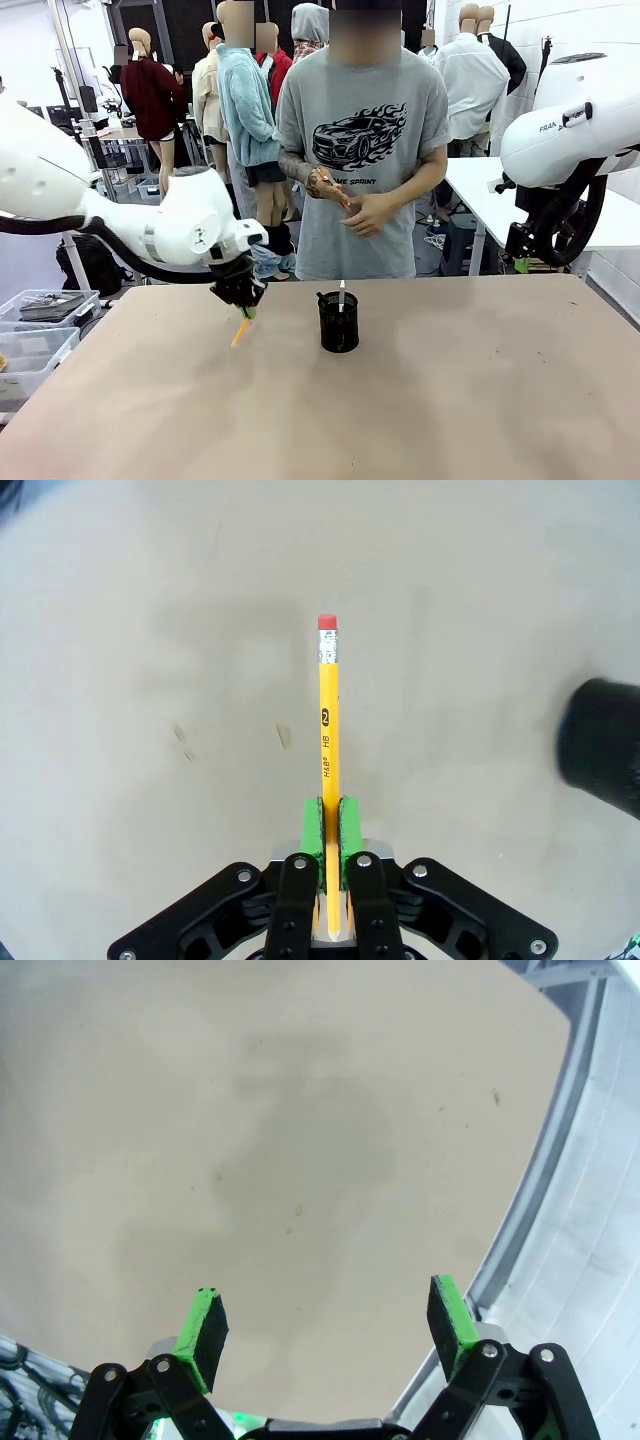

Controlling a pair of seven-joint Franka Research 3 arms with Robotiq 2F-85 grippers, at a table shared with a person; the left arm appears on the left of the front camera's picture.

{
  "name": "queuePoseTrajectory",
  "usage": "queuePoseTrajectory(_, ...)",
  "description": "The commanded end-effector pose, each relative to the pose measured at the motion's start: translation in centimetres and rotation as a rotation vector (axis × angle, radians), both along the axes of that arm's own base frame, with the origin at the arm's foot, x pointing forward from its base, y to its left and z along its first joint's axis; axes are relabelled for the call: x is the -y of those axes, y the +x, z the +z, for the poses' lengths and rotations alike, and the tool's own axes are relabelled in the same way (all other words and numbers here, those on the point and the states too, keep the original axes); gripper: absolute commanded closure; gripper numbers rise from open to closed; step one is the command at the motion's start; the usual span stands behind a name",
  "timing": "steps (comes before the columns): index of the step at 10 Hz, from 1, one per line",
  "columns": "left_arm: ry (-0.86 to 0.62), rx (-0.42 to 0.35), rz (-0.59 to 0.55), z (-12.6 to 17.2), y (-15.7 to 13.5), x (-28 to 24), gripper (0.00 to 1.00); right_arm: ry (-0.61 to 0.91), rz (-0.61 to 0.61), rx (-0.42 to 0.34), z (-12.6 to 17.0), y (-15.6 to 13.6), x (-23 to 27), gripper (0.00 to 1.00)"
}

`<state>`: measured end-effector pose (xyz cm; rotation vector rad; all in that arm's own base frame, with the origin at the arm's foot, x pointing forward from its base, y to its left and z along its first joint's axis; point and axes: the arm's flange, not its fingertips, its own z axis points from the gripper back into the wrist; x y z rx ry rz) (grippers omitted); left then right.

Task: Place the pens into the pen holder.
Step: Pick up a writing instrument from the table and place it into the Pen holder.

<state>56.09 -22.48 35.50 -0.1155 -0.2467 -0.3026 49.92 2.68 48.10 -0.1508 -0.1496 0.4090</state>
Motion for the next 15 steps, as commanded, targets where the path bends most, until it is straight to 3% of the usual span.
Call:
queuePoseTrajectory(1,-0.143,0.135,-0.118,1.7,-2.9,-3.4,1.00,-0.011,-0.001,-0.001,-0.1,0.0,0.0,0.00)
queuePoseTrajectory(5,-0.412,0.272,-0.377,2.2,-3.7,-4.6,1.00,-0.011,-0.001,-0.001,-0.1,0.0,0.0,0.00)
queuePoseTrajectory(10,-0.566,0.399,-0.594,2.7,-4.3,-6.1,1.00,-0.011,-0.001,-0.001,-0.1,0.0,0.0,0.00)
queuePoseTrajectory(15,-0.665,0.630,-0.641,7.7,-12.3,-19.1,1.00,-0.011,-0.001,-0.001,-0.1,0.0,0.0,0.00)
